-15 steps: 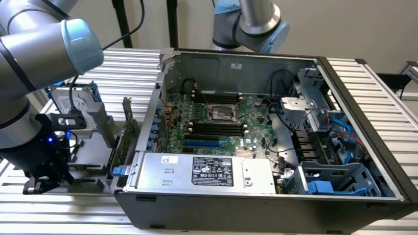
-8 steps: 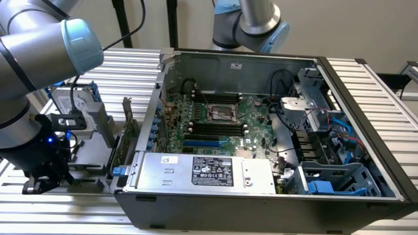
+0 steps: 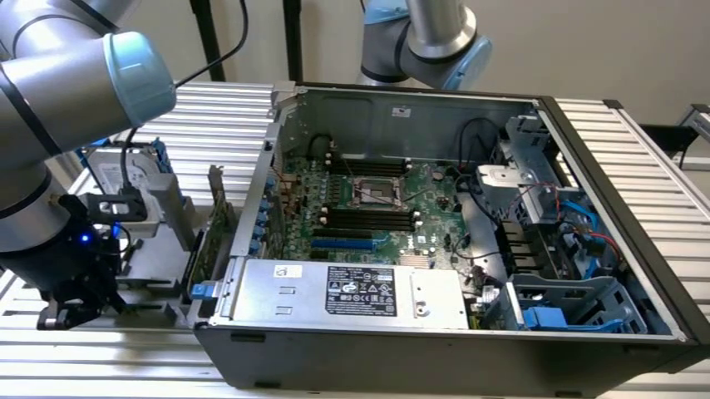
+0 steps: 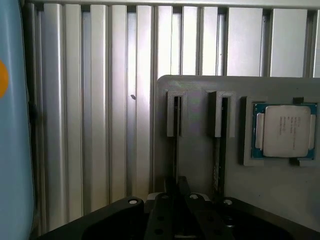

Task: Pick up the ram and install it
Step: 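Pick up the ram and move it above insertion slot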

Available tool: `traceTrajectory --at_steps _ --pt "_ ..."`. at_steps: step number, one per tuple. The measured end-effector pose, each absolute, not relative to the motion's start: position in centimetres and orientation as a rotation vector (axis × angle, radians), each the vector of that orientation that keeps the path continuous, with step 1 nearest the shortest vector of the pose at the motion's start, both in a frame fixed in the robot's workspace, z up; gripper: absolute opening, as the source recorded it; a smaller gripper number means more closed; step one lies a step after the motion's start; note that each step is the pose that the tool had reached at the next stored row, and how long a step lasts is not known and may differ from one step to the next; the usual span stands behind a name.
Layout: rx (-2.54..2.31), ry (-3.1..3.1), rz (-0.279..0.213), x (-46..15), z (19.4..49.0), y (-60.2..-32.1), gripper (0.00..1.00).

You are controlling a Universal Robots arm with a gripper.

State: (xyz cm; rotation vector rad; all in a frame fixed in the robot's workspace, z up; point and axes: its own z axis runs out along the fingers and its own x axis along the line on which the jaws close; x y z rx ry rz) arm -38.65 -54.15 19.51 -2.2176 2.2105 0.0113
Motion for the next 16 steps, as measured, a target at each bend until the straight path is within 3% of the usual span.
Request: traceTrajectory --at_steps 7,16 --pt "-2.218 2.21 0.011 -38.7 20.7 -54.1 0.14" --pt "-2.218 2.211 0.011 -38.6 24.7 -53.9 0.14"
